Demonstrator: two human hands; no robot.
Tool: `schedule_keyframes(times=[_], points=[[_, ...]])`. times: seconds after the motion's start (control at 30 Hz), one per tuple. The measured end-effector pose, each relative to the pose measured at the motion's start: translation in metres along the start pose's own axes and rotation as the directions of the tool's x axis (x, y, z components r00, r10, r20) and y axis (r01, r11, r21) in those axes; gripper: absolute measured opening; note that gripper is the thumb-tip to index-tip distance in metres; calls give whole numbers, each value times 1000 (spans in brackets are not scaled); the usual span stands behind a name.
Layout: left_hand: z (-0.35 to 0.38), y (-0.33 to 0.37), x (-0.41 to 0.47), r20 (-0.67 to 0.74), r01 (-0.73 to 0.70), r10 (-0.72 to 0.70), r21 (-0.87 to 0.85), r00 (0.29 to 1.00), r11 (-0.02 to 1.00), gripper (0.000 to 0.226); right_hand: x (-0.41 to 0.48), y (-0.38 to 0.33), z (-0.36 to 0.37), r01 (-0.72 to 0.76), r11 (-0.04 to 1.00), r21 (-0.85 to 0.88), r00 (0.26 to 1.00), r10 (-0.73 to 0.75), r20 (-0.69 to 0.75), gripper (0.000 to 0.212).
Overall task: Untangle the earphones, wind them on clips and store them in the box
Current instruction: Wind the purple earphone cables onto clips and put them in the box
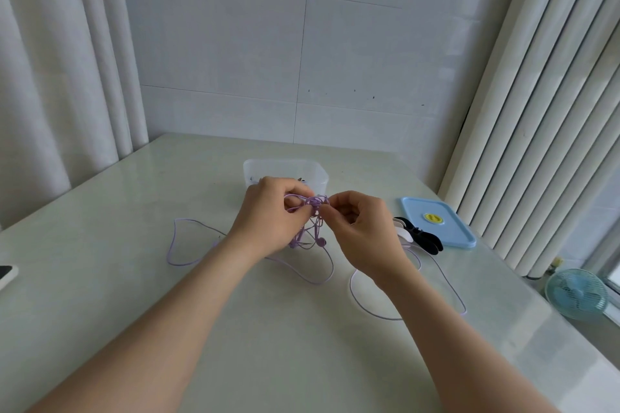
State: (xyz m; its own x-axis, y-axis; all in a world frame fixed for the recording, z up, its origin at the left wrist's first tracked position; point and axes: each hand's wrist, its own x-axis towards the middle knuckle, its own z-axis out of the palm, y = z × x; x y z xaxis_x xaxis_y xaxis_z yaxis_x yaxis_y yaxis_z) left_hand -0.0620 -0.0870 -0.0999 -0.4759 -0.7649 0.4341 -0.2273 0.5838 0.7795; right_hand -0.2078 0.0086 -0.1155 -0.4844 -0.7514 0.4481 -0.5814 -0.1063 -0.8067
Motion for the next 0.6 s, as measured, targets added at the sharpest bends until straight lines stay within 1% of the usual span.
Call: schedule_keyframes(times=[0.1, 0.23, 0.33, 0.47, 0.6], points=[[-1, 0, 0, 20, 39, -39, -34, 999, 999, 14, 0, -2, 2, 4, 1000, 16, 1000, -4, 16, 10], [0, 1, -1, 57, 42, -39, -56, 998, 998, 3, 2, 0, -3, -18, 999, 45, 1000, 18, -3, 10], [1, 0, 0, 67, 54, -49, -63, 997, 997, 5, 2, 0, -3, -14, 999, 39, 1000, 15, -14, 14], [-1, -2, 2, 69, 67, -60, -103, 996, 992, 9, 1, -3, -2, -32, 998, 56, 999, 33, -15, 29], [-3, 2, -1, 116, 89, -70, -168, 991, 982, 9, 0, -3, -5, -40, 999, 36, 999, 41, -32, 30]])
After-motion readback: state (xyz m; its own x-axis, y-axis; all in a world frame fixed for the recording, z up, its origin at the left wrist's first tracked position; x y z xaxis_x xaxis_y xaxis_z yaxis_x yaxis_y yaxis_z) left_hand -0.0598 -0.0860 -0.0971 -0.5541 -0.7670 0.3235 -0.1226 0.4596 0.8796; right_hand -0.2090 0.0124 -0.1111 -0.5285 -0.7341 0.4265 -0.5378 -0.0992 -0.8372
